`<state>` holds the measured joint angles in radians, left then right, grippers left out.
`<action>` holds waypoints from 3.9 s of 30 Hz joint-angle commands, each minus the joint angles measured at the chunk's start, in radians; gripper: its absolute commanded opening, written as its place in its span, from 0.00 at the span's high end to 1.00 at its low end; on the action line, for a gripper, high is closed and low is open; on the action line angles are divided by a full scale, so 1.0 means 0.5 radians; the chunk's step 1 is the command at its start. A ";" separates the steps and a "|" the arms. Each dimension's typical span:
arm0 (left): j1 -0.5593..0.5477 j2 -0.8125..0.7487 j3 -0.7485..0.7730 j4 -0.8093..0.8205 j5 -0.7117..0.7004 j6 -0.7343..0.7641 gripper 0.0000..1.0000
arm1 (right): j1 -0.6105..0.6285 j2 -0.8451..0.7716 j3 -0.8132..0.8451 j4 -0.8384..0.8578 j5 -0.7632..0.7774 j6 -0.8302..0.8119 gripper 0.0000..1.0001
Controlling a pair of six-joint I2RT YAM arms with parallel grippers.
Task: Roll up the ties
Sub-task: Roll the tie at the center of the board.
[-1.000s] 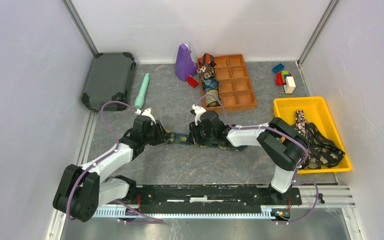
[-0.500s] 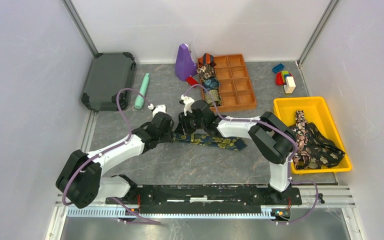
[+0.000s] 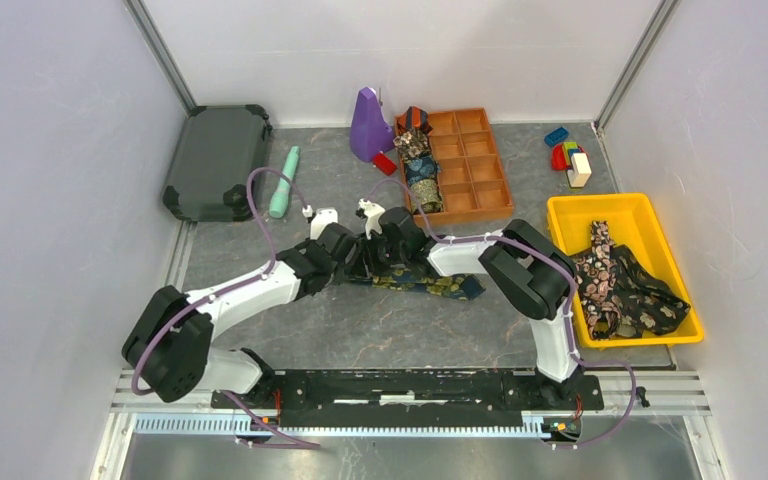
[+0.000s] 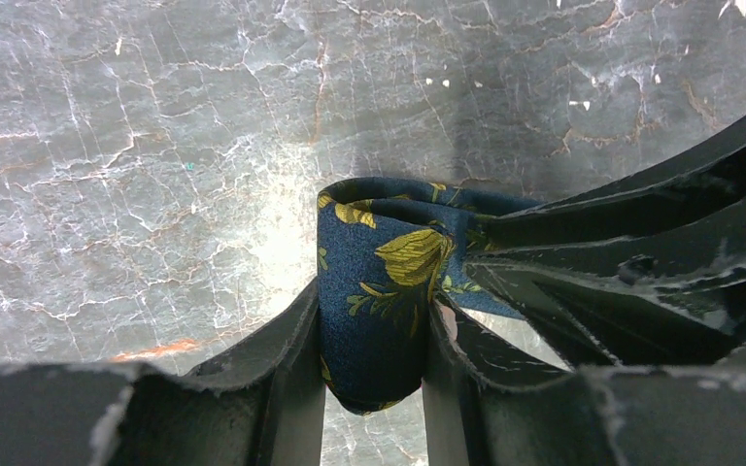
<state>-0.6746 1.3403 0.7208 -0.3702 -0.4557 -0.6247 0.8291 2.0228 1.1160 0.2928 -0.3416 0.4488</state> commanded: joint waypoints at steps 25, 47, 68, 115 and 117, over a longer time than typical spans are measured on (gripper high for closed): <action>-0.446 0.504 0.381 -0.257 -0.895 -0.150 0.61 | -0.268 -0.154 -0.336 0.454 -0.325 0.193 0.69; -0.682 1.066 0.765 -0.707 -1.291 -0.490 0.58 | -0.526 -0.358 -0.704 0.691 -0.338 0.259 0.67; -0.740 1.034 0.845 -0.610 -0.866 -0.130 0.26 | -0.573 -0.371 -0.754 0.739 -0.344 0.263 0.67; -0.737 -0.098 0.411 -0.668 -0.087 -0.180 0.63 | -0.531 -0.425 -0.293 0.139 -0.262 0.060 0.61; -0.736 -0.137 0.295 -0.627 -0.083 -0.244 0.71 | -0.499 -0.364 -0.154 -0.046 -0.264 -0.010 0.61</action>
<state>-1.0367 1.3056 0.9638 -0.7090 -0.5423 -0.6487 0.5522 1.8397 0.9165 0.4274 -0.4873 0.5213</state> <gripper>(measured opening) 0.362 0.395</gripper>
